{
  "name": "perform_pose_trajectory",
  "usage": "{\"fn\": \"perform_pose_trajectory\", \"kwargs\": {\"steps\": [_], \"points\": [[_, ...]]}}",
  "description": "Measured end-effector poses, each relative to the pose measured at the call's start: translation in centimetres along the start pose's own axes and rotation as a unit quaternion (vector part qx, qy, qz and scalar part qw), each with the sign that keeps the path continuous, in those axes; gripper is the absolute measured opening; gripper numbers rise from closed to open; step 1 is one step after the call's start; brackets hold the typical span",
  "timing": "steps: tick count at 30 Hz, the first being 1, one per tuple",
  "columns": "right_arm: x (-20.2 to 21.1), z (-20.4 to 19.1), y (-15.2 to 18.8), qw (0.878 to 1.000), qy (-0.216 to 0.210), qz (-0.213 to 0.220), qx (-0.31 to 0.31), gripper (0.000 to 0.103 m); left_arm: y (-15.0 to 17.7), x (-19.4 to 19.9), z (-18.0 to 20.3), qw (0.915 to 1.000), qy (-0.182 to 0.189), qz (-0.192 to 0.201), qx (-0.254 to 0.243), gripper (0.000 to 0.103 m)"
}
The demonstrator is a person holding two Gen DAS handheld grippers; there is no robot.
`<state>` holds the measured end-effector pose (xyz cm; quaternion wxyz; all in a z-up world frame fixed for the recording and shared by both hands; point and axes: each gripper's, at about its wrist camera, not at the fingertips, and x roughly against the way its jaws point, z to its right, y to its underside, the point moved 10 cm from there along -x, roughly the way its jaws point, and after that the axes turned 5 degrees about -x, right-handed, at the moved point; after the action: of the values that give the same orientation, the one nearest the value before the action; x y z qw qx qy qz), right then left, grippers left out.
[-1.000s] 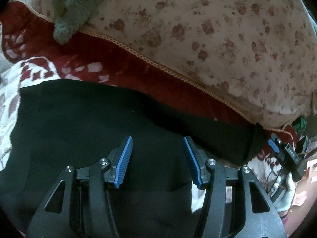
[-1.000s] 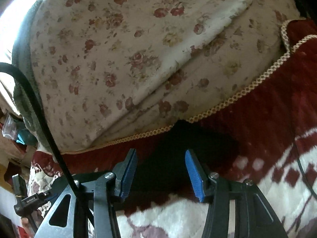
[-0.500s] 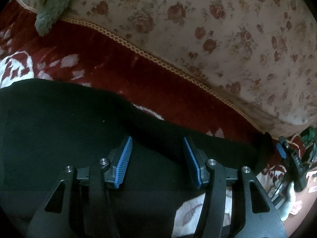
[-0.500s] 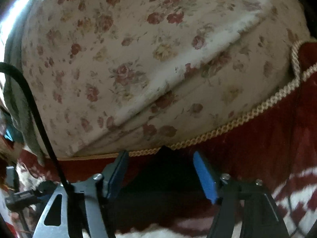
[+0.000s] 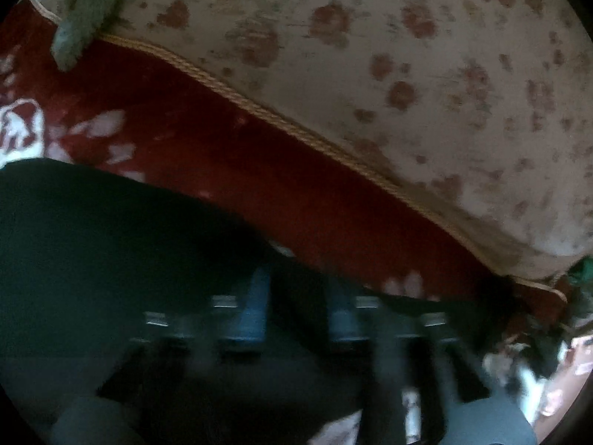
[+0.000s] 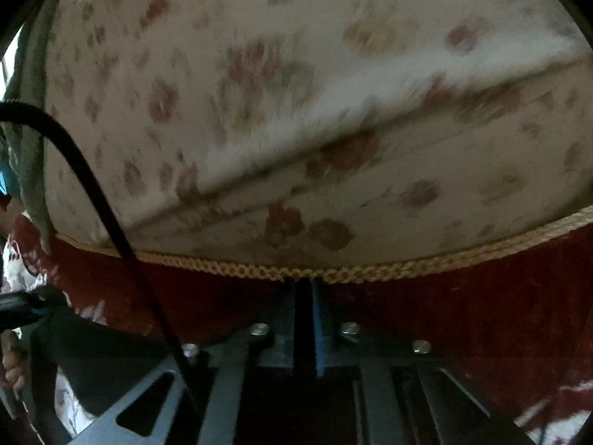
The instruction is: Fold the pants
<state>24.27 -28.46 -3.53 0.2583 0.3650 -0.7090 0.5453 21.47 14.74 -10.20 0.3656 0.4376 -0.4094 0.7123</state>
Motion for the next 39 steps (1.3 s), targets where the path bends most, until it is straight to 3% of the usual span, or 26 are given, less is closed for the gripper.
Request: {"fn": "perform_pose_trajectory", "kwargs": {"steps": [3,10,17,24,29,34,37,39], "points": [[3.0,0.6,-1.0,0.999,-0.034,0.028,-0.023,0.006,0.1,0.7,-0.3,0.9997,0.022,0.011,0.002,0.007],[10.1,1.7,-1.0,0.995,-0.067,0.065,-0.027,0.005,1.6,6.1,0.7,0.997,0.026,0.066,-0.031,0.005],[15.1,1.2,1.8,0.99,-0.101,0.093,-0.042,0.005,4.1,11.3,1.8,0.9925,0.051,0.097,-0.055,0.005],[20.9,0.4,5.0,0.981,-0.124,0.131,-0.064,0.005,9.0,16.7,2.4,0.9871,0.074,0.113,-0.086,0.005],[24.1,2.1,9.4,0.979,-0.128,0.133,-0.088,0.005,13.9,17.7,1.8,0.9861,0.079,0.109,-0.097,0.005],[23.2,4.2,17.0,0.985,-0.099,0.078,-0.117,0.005,19.1,15.0,-0.5,0.9887,0.032,0.095,-0.112,0.005],[22.0,6.1,21.1,0.981,-0.076,0.042,-0.173,0.014,20.6,13.3,-1.7,0.9909,0.023,0.084,-0.103,0.005],[22.4,6.4,22.9,0.972,-0.095,0.043,-0.211,0.027,21.0,12.8,-2.0,0.9919,0.022,0.081,-0.096,0.005]]}}
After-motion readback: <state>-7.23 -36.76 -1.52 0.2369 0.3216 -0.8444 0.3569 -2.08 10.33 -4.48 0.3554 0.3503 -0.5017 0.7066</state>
